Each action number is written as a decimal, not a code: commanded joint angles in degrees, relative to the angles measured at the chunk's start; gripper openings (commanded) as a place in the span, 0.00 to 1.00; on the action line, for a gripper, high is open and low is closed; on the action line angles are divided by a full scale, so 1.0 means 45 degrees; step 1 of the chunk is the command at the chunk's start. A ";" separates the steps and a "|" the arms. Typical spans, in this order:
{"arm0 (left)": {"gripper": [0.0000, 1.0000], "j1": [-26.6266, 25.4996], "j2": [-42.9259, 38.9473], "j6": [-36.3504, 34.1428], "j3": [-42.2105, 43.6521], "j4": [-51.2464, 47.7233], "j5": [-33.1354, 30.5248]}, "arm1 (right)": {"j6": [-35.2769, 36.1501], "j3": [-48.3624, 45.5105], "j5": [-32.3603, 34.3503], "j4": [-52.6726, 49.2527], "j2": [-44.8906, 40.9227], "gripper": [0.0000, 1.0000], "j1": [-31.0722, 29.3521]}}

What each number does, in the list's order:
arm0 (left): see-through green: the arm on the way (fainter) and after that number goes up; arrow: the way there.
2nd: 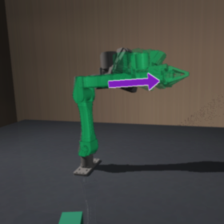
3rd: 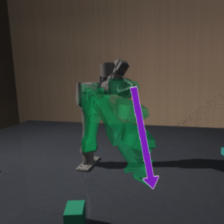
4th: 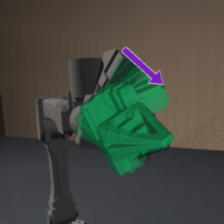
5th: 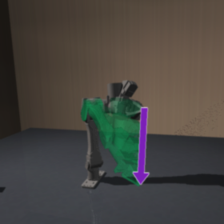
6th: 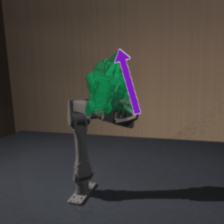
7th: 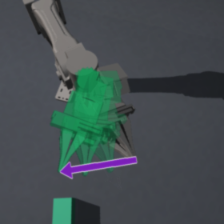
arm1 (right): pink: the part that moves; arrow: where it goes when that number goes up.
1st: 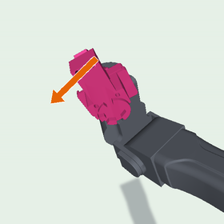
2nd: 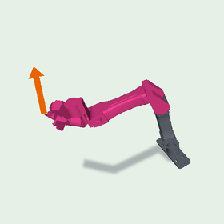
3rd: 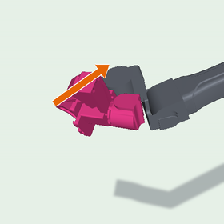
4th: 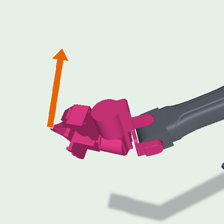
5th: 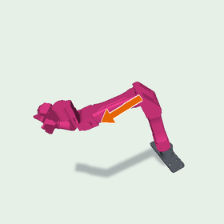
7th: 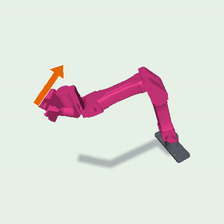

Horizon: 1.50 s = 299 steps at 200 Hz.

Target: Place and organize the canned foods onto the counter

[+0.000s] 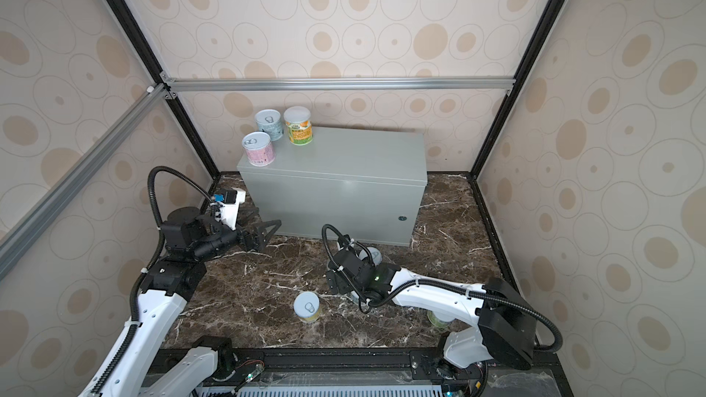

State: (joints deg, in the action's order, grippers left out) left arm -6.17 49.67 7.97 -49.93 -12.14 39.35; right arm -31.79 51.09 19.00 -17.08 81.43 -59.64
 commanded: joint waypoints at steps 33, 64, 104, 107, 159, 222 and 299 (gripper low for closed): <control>0.98 -0.0077 -0.0044 -0.0077 -0.0506 0.0445 0.0172 | -0.0179 0.0458 -0.0154 0.0626 0.1398 1.00 0.0101; 0.98 -0.0081 -0.0046 -0.0043 -0.0469 0.0508 0.0219 | 0.0020 0.0459 0.0127 0.1029 0.1490 0.97 0.0097; 0.98 -0.0074 0.0048 0.0044 -0.0430 0.0685 0.0267 | 0.0424 0.0504 0.0378 0.1196 0.1322 0.89 0.0084; 0.98 -0.0073 0.0040 0.0046 -0.0433 0.0703 0.0277 | 0.0458 0.0502 0.0385 0.1208 0.1280 0.87 0.0083; 0.98 -0.0088 0.0055 0.0075 -0.0369 0.0823 0.0295 | 0.1558 0.0292 0.0201 0.1782 0.0613 0.70 0.0008; 0.98 -0.0073 -0.0004 0.0045 -0.0301 0.0844 0.0259 | 0.3283 0.0511 -0.0182 0.2011 -0.0556 0.62 -0.0007; 0.98 -0.0078 -0.0180 0.0006 -0.0216 0.0876 0.0104 | 0.4729 0.2425 -0.1087 0.1634 -0.1778 0.57 -0.0005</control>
State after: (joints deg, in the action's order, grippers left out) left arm -6.17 49.98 8.10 -49.95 -9.58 39.55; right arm -13.58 55.48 14.26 -15.64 78.00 -59.55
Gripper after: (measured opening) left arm 0.981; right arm 0.827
